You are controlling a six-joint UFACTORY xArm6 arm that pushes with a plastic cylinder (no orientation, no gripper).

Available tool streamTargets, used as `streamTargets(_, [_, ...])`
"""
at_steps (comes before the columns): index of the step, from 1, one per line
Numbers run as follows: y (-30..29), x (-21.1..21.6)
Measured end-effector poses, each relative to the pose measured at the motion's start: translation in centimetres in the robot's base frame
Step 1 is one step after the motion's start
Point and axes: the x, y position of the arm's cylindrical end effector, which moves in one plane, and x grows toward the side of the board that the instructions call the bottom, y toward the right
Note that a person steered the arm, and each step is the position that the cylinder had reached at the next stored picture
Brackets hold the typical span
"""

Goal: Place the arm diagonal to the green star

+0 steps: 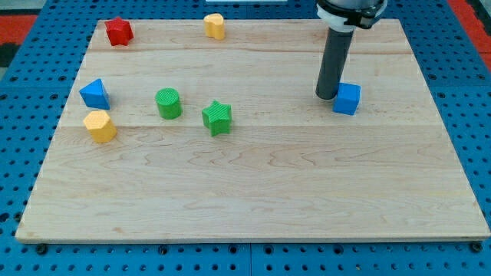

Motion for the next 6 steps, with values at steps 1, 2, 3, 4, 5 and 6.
streamTargets(1, [0.0, 0.0])
streamTargets(2, [0.0, 0.0])
streamTargets(3, [0.0, 0.0])
streamTargets(4, [0.0, -0.1])
streamTargets(5, [-0.1, -0.6])
streamTargets(6, [-1.5, -1.4])
